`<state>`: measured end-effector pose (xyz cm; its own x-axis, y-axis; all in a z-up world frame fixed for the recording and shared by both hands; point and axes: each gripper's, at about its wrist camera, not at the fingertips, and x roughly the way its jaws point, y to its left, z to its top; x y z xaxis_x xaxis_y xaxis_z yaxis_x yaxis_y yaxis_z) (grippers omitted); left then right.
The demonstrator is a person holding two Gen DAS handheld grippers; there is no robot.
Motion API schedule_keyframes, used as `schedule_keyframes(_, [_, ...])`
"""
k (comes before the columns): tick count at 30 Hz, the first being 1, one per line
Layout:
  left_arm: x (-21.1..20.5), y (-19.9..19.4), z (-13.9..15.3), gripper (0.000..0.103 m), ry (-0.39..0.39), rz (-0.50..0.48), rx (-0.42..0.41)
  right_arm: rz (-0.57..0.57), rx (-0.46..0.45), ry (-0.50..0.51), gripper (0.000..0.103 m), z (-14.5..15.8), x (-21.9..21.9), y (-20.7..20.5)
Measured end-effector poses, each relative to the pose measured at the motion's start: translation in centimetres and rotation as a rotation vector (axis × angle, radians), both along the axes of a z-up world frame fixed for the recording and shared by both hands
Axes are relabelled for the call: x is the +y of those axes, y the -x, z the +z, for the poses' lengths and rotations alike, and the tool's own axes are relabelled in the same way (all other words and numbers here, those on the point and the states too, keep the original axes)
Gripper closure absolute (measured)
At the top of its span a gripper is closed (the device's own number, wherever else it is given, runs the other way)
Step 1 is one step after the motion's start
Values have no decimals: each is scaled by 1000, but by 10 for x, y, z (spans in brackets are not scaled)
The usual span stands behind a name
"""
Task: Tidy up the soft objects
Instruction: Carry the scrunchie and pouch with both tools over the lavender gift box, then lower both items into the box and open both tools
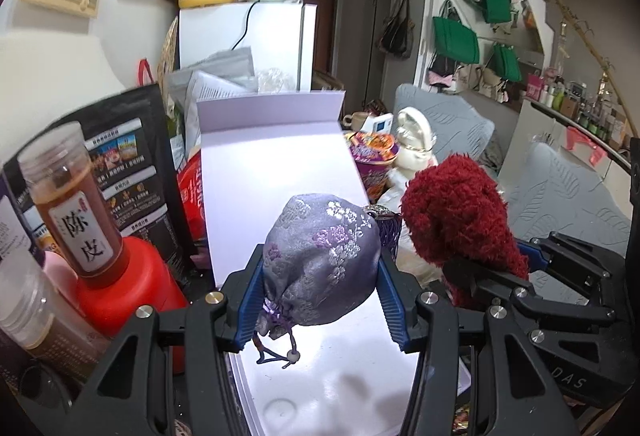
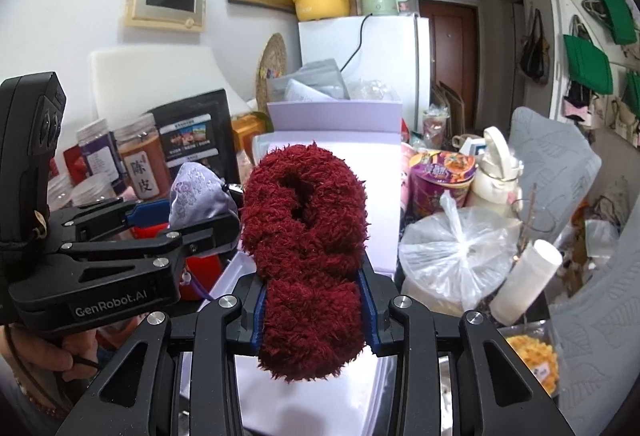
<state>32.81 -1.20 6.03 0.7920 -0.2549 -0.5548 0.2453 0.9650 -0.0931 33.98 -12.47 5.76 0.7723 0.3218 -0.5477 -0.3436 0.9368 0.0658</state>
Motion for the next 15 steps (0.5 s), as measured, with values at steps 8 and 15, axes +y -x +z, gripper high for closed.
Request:
schedule_keyframes(8, [5,-29,-27,52,-29,32,75,-2,71,28,67,-26,4,-28])
schedule_keyframes(15, [5,-44,-50,52,-55,44,139,-8,123,76,66,-47,10,-41])
